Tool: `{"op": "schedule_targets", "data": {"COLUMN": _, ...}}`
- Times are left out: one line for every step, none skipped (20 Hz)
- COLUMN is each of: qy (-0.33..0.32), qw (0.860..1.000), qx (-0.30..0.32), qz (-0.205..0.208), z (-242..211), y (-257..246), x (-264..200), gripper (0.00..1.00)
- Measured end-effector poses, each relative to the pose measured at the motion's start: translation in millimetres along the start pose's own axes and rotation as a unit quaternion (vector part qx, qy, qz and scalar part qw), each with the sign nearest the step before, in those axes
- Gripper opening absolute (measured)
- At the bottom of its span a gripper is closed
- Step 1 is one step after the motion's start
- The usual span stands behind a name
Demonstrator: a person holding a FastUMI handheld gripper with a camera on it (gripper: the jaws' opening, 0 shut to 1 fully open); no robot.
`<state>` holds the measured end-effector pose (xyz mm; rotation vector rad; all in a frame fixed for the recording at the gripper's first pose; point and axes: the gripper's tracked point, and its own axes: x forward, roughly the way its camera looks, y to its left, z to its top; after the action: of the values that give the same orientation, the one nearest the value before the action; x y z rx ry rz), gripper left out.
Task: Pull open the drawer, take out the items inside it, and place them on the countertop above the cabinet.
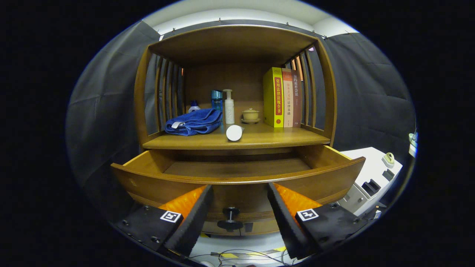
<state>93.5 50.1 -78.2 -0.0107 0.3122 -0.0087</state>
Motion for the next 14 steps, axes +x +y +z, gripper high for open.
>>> {"op": "schedule_targets", "data": {"qy": -0.001, "qw": 1.000, "qx": 0.000, "qz": 0.001, "z": 2, "y": 0, "x": 6, "gripper": 0.98}}
{"op": "schedule_targets", "data": {"qy": -0.002, "qw": 1.000, "qx": 0.001, "qz": 0.000, "z": 3, "y": 0, "x": 12, "gripper": 0.98}}
{"op": "schedule_targets", "data": {"qy": -0.002, "qw": 1.000, "qx": 0.000, "qz": 0.000, "z": 5, "y": 0, "x": 18, "gripper": 0.98}}
{"op": "schedule_targets", "data": {"qy": -0.003, "qw": 1.000, "qx": -0.001, "qz": 0.001, "z": 6, "y": -1, "x": 23, "gripper": 0.98}}
{"op": "schedule_targets", "data": {"qy": -0.004, "qw": 1.000, "qx": -0.001, "qz": 0.001, "z": 8, "y": -1, "x": 29, "gripper": 0.98}}
{"op": "schedule_targets", "data": {"qy": -0.005, "qw": 1.000, "qx": -0.001, "qz": 0.001, "z": 9, "y": -1, "x": 35, "gripper": 0.98}}
{"op": "schedule_targets", "data": {"qy": -0.005, "qw": 1.000, "qx": -0.004, "qz": 0.001, "z": 11, "y": -2, "x": 41, "gripper": 0.98}}
{"op": "schedule_targets", "data": {"qy": -0.004, "qw": 1.000, "qx": -0.008, "qz": -0.001, "z": 12, "y": -1, "x": 46, "gripper": 0.98}}
{"op": "schedule_targets", "data": {"qy": -0.002, "qw": 1.000, "qx": -0.016, "qz": -0.002, "z": 12, "y": -2, "x": 51, "gripper": 0.98}}
{"op": "schedule_targets", "data": {"qy": -0.003, "qw": 1.000, "qx": -0.022, "qz": -0.004, "z": 14, "y": -2, "x": 58, "gripper": 0.98}}
{"op": "schedule_targets", "data": {"qy": -0.001, "qw": 1.000, "qx": -0.026, "qz": -0.005, "z": 15, "y": -3, "x": 63, "gripper": 0.98}}
{"op": "schedule_targets", "data": {"qy": -0.003, "qw": 1.000, "qx": -0.025, "qz": -0.005, "z": 17, "y": -3, "x": 69, "gripper": 0.98}}
{"op": "schedule_targets", "data": {"qy": -0.003, "qw": 1.000, "qx": -0.022, "qz": -0.005, "z": 18, "y": -2, "x": 75, "gripper": 0.98}}
{"op": "schedule_targets", "data": {"qy": -0.005, "qw": 1.000, "qx": -0.020, "qz": -0.004, "z": 20, "y": -2, "x": 80, "gripper": 0.98}}
